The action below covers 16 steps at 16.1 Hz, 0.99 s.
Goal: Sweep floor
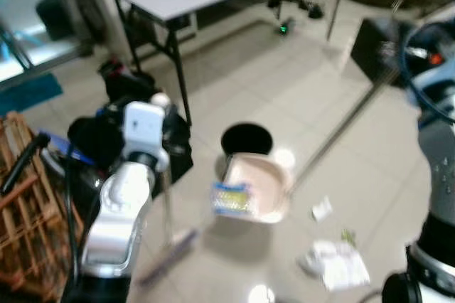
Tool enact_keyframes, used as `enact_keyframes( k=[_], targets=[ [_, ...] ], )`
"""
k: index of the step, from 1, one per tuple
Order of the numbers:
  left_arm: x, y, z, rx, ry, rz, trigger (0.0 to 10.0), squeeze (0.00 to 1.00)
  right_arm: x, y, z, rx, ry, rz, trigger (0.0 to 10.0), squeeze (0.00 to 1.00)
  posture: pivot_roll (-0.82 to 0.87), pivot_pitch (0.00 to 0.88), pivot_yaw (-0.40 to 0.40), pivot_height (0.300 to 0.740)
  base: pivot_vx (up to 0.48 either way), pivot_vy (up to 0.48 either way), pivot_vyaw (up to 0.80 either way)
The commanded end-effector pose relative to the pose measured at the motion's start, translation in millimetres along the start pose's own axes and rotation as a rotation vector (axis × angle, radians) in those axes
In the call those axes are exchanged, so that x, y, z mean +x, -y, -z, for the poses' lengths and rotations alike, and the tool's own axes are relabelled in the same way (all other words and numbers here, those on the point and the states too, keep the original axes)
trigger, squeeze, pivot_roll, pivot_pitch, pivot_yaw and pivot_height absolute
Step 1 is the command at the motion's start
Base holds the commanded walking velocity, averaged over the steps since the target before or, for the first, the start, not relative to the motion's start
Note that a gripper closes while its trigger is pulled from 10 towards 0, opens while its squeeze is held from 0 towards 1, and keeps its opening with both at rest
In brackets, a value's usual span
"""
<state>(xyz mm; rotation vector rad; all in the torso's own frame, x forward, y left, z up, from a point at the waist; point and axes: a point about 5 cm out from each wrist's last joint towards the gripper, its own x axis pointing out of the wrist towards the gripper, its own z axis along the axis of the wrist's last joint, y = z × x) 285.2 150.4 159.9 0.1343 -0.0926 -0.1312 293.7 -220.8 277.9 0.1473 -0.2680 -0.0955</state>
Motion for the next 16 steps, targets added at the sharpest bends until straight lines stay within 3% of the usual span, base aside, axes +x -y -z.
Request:
enact_keyframes(
  k=[1,14,16],
  targets=[
    [0.5,-6.0,-7,0.032,0.027,-0.018,10.0,0.0,0.6,-11.7,-13,0.035,0.075,-0.046,10.0,0.0,-0.05,0.046,0.039,0.74,0.446,0.0,0.0],
    [-0.6,-5.1,-4,0.039,0.015,0.003,10.0,0.0,-3.9,5.5,-17,0.147,0.115,0.046,10.0,0.0,-0.04,0.042,0.06,0.74,0.445,0.0,0.0],
    [0.2,-5.2,-4,0.042,0.016,0.008,10.0,0.0,-4.5,7.5,-19,0.141,0.121,0.055,10.0,0.0,-0.04,0.037,0.063,0.74,0.444,0.0,-0.61]
  ],
)
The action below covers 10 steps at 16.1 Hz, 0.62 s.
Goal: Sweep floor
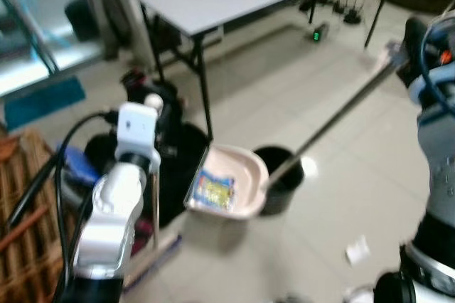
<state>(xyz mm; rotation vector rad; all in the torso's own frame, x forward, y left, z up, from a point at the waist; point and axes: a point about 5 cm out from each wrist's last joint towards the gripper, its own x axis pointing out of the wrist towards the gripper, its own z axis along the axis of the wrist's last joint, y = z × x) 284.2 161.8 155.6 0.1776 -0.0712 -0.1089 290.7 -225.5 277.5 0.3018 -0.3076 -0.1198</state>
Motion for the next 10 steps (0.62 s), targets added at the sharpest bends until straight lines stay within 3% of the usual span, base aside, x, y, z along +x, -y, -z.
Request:
enact_keyframes(
  k=[1,9,10],
  targets=[
    [3.0,4.7,-9.5,0.0,0.042,0.027,10.0,0.0,-1.4,-0.1,-18.7,-0.01,0.087,0.006,10.0,0.0,-0.04,0.037,0.063,0.74,0.442,0.0,-0.66],
    [4.7,4.8,-5.7,0.003,0.016,0.031,10.0,0.0,-4.7,5.5,-22.7,-0.032,0.105,0.025,10.0,0.0,-0.04,0.032,0.072,0.74,0.421,0.0,0.0],
    [4.3,5.5,-3.9,-0.002,0.006,0.036,10.0,0.0,-4.8,6.3,-23.3,-0.036,0.107,0.029,10.0,0.0,-0.05,0.031,0.073,0.74,0.0,0.0,0.0]
  ],
)
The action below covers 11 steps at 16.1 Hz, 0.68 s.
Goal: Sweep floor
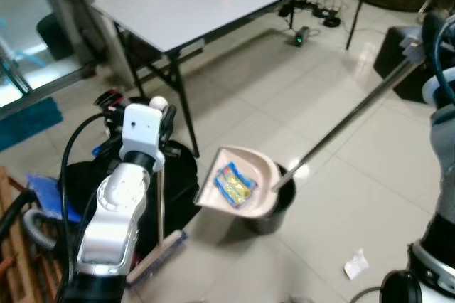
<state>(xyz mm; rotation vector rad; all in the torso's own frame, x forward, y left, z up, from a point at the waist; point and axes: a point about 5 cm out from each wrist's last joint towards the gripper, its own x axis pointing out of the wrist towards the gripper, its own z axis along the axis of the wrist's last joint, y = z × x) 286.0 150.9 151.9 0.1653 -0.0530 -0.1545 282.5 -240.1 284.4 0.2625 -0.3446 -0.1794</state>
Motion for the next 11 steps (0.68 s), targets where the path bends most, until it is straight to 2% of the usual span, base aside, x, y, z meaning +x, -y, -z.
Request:
enact_keyframes(
  k=[1,4,11],
  targets=[
    [1.0,-5.0,-4,0.01,0.012,-0.009,10.0,0.0,-0.9,-4.6,-11,0.007,0.061,-0.014,10.0,0.0,-0.05,0.031,0.073,0.74,0.0,0.0,0.0],
    [1.5,-5.4,-5,0.004,0.019,-0.02,10.0,0.0,1.0,-2.9,-12,-0.02,0.065,-0.013,10.0,0.0,-0.05,0.03,0.073,0.74,0.0,0.0,0.0],
    [1.9,-3.6,-5,-0.002,0.026,-0.022,10.0,0.0,20.4,-9.4,-12,-0.193,0.113,-0.045,10.0,0.0,-0.05,0.039,0.07,0.74,0.0,0.0,0.0]
  ],
)
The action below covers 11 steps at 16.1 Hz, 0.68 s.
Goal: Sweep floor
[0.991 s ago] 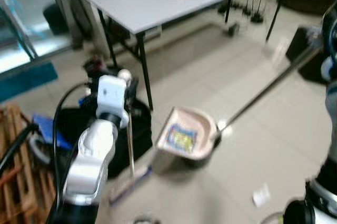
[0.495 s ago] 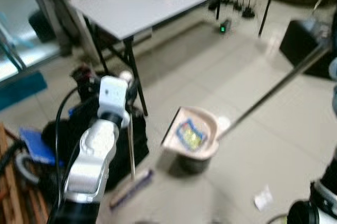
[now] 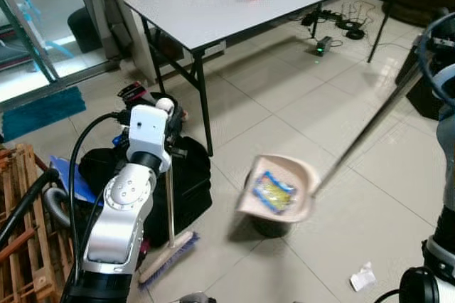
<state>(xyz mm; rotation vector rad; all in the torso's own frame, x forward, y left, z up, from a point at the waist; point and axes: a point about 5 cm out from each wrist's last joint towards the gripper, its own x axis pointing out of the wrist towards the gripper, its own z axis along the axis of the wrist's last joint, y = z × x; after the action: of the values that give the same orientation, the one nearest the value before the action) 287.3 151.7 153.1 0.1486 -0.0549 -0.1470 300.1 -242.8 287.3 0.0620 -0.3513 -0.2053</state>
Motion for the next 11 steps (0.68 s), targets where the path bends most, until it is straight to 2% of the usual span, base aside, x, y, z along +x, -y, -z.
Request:
enact_keyframes(
  k=[1,4,7,8,11],
  targets=[
    [0.4,-1.8,-4,0.018,0.025,-0.013,10.0,0.0,6.8,-10.7,-13,0.008,0.101,-0.039,10.0,0.0,-0.05,0.039,0.07,0.74,0.0,0.0,0.0],
    [-0.7,-1.9,-4,0.022,0.025,-0.018,10.0,0.0,14.7,-23.2,-6,-0.051,0.124,-0.083,10.0,0.0,-0.04,0.045,0.069,0.74,0.0,0.0,0.0],
    [-2.4,-3.0,-4,0.031,0.027,-0.019,10.0,0.0,17.7,-46.9,3,-0.187,0.183,-0.196,10.0,0.0,-0.03,0.049,0.072,0.74,0.0,0.0,0.0],
    [-3.2,-3.7,-4,0.038,0.03,-0.021,10.0,0.0,16.3,-57.7,6,-0.214,0.215,-0.242,10.0,0.0,-0.03,0.05,0.071,0.74,0.0,0.0,0.0],
    [-4.7,-5.2,-3,0.04,0.029,-0.029,10.0,0.0,9.6,-77.2,15,-0.243,0.267,-0.326,10.0,0.0,-0.02,0.05,0.063,0.74,0.0,0.0,0.0]
  ],
)
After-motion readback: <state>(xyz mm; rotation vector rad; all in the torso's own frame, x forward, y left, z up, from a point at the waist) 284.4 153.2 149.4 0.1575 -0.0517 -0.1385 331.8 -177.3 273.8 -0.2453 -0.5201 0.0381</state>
